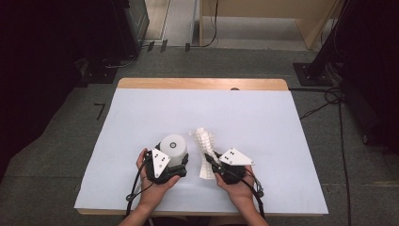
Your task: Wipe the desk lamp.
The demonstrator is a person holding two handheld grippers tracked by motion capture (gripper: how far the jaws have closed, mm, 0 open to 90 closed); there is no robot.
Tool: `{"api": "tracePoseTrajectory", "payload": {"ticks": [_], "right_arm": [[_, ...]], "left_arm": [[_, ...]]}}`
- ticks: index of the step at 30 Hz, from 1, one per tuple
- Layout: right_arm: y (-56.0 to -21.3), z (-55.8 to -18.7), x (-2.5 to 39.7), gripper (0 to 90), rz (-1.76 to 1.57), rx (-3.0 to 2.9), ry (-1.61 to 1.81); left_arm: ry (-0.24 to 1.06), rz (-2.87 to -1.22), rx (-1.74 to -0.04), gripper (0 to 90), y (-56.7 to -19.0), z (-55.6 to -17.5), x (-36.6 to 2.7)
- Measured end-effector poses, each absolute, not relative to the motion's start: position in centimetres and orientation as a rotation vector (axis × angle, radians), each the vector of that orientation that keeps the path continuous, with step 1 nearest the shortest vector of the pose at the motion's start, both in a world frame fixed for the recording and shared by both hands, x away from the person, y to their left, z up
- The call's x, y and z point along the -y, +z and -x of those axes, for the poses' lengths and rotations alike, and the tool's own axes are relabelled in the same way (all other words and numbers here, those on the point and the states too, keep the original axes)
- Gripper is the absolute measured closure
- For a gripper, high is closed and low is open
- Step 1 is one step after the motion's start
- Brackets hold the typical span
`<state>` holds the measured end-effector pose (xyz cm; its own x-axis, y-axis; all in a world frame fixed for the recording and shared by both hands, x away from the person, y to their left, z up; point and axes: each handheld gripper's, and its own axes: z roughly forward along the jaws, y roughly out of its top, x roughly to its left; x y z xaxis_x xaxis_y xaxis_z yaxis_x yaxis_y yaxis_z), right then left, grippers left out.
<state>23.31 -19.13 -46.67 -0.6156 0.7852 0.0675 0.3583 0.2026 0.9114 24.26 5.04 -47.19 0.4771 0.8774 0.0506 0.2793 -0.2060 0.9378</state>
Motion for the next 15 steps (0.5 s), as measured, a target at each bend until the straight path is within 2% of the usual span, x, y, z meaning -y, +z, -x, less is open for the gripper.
{"api": "tracePoseTrajectory", "payload": {"ticks": [10, 15], "right_arm": [[-47.4, -23.1, 17.8, 77.8, -1.034, -2.122, 1.377], [-47.8, -22.8, 16.9, 77.8, -1.008, -2.158, 1.37]], "left_arm": [[0.615, -1.723, -0.914, 8.7, -46.7, -24.9, -6.4], [0.491, -1.676, -0.833, 8.8, -45.7, -24.8, -7.1]]}}
